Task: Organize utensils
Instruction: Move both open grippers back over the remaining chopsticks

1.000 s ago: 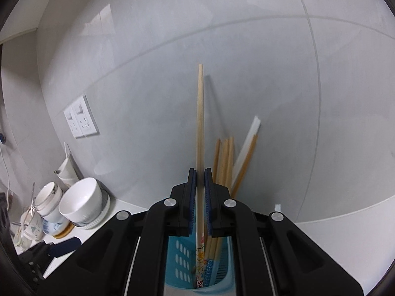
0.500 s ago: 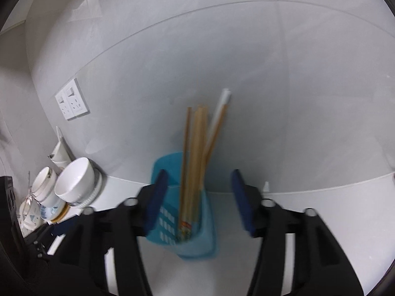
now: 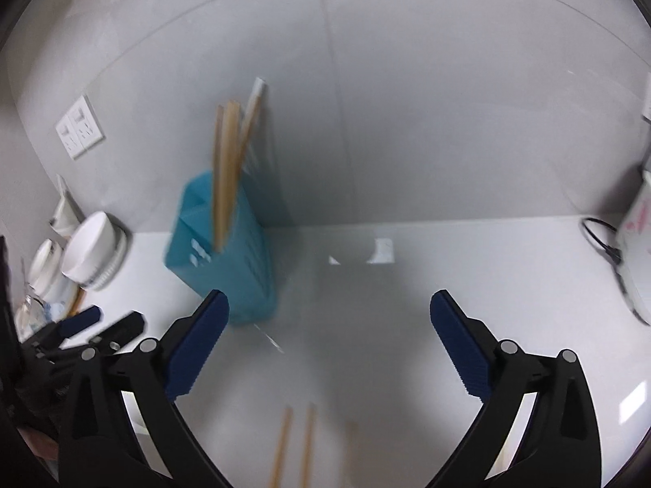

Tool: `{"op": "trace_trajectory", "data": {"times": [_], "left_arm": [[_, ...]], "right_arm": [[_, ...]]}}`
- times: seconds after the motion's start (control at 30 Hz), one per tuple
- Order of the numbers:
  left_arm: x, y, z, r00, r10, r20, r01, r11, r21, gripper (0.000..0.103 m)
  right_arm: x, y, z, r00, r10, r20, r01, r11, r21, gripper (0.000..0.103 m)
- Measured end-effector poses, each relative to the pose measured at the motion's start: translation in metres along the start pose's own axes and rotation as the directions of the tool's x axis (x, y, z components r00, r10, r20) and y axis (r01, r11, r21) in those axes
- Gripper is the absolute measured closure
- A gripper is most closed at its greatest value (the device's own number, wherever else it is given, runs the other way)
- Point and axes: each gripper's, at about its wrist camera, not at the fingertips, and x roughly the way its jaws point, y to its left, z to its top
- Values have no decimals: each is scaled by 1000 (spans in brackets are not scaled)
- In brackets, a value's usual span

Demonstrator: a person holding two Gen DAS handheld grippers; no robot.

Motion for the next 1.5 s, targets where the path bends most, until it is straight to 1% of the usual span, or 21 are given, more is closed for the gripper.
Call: {"op": "trace_trajectory", "data": {"times": [0.07,0.17,0.27,0.33,0.43,0.53,0.63,0.77,0.93,1.0,1.13,1.2,1.23,1.33,1.43,1.47,1.5], "left_arm": [[1,-4,-11,1000,2,-28,-2,1000,4,6],[5,-11,-29,997,1,-75,0,1000,19,6],[11,-14,-45,993,15,-117,-11,999,35,6],[16,-15,-58,989,19,-148,-14,999,34,6],[18,-16,-72,984,18,-175,-12,999,37,7],[18,-19,-84,981,18,-195,-8,999,48,7],[19,-18,-95,975,11,-222,-2,999,40,7],[23,-19,-105,969,9,-248,3,999,49,7],[25,-21,-110,964,5,-266,9,999,49,6],[27,-20,-111,963,4,-270,9,999,48,6],[28,-22,-116,959,-3,-284,18,998,52,6],[30,-25,-118,956,-4,-292,23,998,59,6],[31,-26,-119,955,-6,-296,25,998,61,6],[33,-31,-122,952,-4,-307,28,997,71,6],[34,-37,-126,949,-1,-316,29,996,85,6],[35,-39,-128,948,1,-318,30,995,91,6],[36,-42,-129,947,3,-322,29,995,96,6]], "right_arm": [[-2,-7,-11,1000,-8,-26,8,1000,0,8],[-3,-14,-33,997,-39,-73,38,999,-20,8],[3,-20,-58,989,-34,-145,33,999,-13,8],[7,-18,-71,983,-40,-176,38,999,-20,8],[11,-14,-91,976,-52,-214,46,998,-34,8],[15,-11,-109,966,-73,-248,61,997,-56,12],[21,-9,-123,953,-75,-294,59,996,-62,20],[30,-5,-136,934,-73,-349,54,997,-63,35],[36,-3,-144,920,-73,-384,54,997,-60,46],[39,-2,-147,913,-70,-401,52,997,-55,53],[42,-2,-150,905,-64,-421,49,998,-48,62],[43,-2,-152,899,-60,-434,47,998,-42,69],[44,-2,-152,898,-62,-435,49,998,-40,70],[41,-4,-156,896,-65,-439,51,998,-43,79],[41,-6,-155,892,-63,-448,50,998,-41,92],[41,-7,-156,889,-61,-454,51,998,-33,99],[40,-10,-155,887,-56,-459,50,998,-24,99]]}}
